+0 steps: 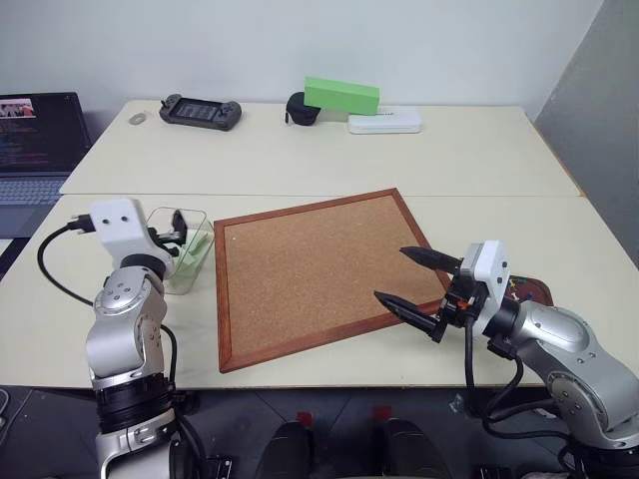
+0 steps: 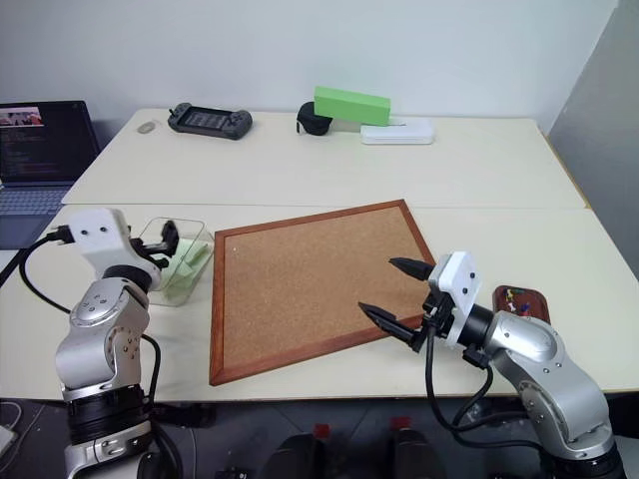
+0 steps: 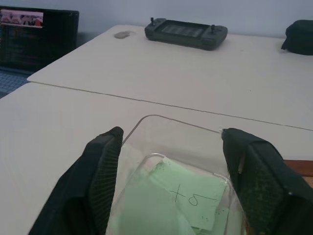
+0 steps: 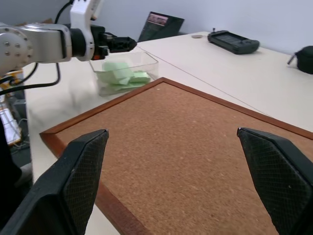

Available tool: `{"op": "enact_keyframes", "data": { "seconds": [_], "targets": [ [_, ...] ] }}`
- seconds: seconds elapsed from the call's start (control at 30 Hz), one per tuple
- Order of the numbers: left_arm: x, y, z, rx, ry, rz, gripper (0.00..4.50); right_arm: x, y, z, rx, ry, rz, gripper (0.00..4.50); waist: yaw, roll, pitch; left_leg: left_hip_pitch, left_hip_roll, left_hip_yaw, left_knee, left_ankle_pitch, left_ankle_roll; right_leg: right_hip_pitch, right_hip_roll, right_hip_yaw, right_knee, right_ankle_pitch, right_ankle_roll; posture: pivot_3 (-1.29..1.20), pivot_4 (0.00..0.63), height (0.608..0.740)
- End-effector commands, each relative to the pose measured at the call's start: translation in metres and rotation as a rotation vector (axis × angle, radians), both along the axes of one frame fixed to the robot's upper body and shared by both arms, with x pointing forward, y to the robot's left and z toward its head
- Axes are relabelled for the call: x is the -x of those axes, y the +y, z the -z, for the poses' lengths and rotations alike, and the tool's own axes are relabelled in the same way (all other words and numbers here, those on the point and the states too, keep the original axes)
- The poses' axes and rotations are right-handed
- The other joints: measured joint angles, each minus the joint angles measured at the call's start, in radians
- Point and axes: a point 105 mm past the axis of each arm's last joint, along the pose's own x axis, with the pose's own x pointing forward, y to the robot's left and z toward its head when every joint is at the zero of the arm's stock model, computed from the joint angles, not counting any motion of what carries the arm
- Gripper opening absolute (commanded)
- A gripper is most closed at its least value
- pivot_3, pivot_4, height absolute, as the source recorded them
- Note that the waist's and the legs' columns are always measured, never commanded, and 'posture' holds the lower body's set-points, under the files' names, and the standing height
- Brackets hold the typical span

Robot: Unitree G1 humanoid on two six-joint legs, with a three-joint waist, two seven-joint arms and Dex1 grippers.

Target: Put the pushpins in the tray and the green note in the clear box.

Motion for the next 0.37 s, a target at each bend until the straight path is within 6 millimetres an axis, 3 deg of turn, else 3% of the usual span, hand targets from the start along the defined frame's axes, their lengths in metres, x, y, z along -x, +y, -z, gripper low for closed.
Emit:
{"op": "enact_keyframes", "data": {
  "seconds": [0.03, 0.1, 0.37],
  "targets": [
    [0.004, -0.032, -0.021, -0.124, -0.081, 0.168, 4.46, 0.001, -0.007, -0.012, -0.033, -0.046, 0.067, 4.5, 0.0, 0.0, 0.0, 0.0, 0.0, 0.0, 0.0, 0.0, 0.0, 0.0, 0.0, 0.0, 0.0, 0.0, 0.0, 0.0, 0.15, 0.74],
    [0.009, -0.053, -0.019, -0.146, -0.082, 0.257, 4.49, -0.005, -0.017, -0.007, -0.02, -0.057, 0.194, 4.5, 0.0, 0.0, 0.0, 0.0, 0.0, 0.0, 0.0, 0.0, 0.0, 0.0, -0.001, 0.0, 0.0, 0.0, 0.0, 0.0, 0.15, 0.74],
    [0.032, -0.085, 0.021, -0.126, 0.021, 0.327, 4.49, -0.024, -0.051, 0.019, -0.007, -0.068, 0.673, 4.5, -0.004, 0.001, 0.0, 0.0, 0.001, 0.001, -0.001, 0.0, 0.0, -0.001, -0.002, 0.002, 0.0, 0.0, 0.0, 0.0, 0.15, 0.74]
  ]
}}
